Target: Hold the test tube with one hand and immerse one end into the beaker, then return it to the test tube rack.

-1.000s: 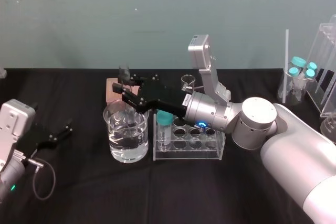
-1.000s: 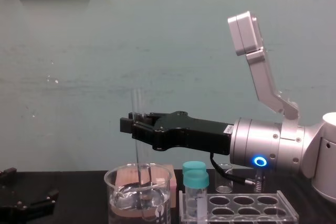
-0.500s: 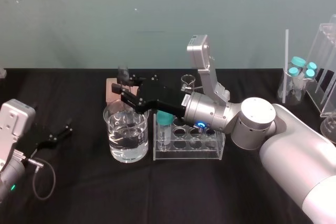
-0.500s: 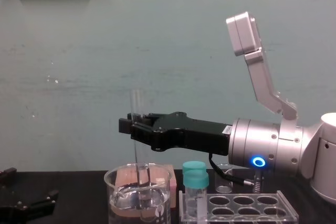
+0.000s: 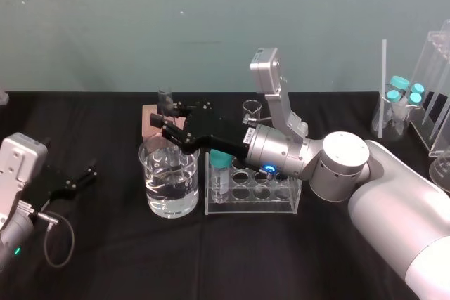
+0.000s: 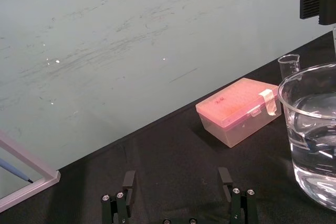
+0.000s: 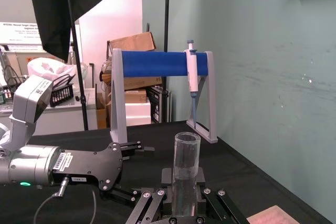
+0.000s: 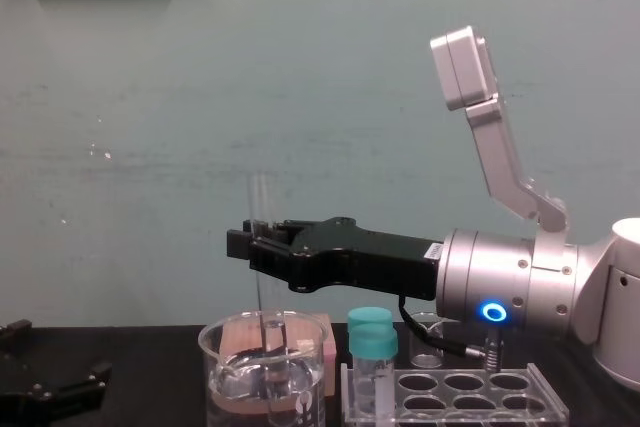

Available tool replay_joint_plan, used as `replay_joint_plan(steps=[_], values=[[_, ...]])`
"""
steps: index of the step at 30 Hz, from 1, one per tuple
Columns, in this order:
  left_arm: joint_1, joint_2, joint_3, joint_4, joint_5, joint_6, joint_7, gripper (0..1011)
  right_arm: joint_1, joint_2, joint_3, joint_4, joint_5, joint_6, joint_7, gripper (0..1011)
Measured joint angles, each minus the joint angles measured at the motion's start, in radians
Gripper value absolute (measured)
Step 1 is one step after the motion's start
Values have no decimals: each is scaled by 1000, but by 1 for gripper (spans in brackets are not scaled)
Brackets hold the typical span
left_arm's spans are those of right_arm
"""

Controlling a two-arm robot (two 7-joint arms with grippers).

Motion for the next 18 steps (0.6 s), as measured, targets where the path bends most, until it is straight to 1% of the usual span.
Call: replay_joint_plan(steps=[18], values=[[0, 0, 0, 0, 0, 0, 0, 1000, 2, -2, 1, 8, 1, -2, 2, 242]])
